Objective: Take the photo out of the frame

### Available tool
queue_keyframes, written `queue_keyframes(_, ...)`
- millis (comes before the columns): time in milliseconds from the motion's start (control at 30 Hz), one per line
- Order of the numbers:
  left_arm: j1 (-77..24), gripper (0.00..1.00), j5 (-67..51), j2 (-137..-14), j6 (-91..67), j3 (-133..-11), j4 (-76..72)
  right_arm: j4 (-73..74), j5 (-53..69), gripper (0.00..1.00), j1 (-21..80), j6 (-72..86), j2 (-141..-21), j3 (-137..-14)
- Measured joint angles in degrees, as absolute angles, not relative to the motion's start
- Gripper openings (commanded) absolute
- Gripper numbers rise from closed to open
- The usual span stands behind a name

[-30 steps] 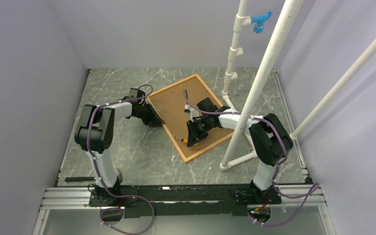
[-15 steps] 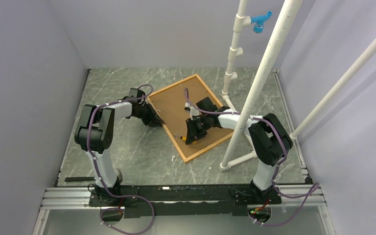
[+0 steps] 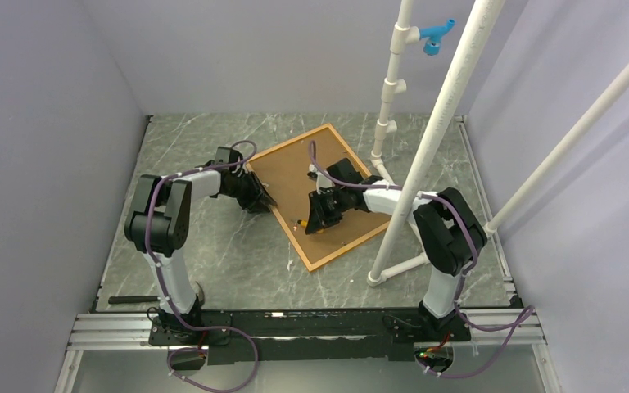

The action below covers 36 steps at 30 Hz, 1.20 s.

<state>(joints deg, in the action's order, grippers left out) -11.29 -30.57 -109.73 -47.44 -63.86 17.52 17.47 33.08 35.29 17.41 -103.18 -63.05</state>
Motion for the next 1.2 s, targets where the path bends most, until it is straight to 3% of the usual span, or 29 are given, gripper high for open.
queue_keyframes(167,-10.00,0.55,-30.57,-108.16,-45.12,-64.07,17.54,17.37,34.68,0.00,35.09,17.50,-107.09,-68.53)
queue_keyframes(433,-6.35,0.58,-27.38,-107.07,-39.88,-71.20,19.59,16.80,35.20,0.00,35.00,18.96,-114.15,-78.13)
queue_keyframes(867,-3.40,0.57,-27.53,-108.77,-36.03,-76.12,21.78,14.57,39.29,0.00,30.30,20.95,-116.11,-79.59)
queue_keyframes(1200,-1.13,0.56,-27.31,-114.02,-37.45,-82.39,25.17,14.41,42.24,0.00,30.30,22.13,-125.08,-90.15)
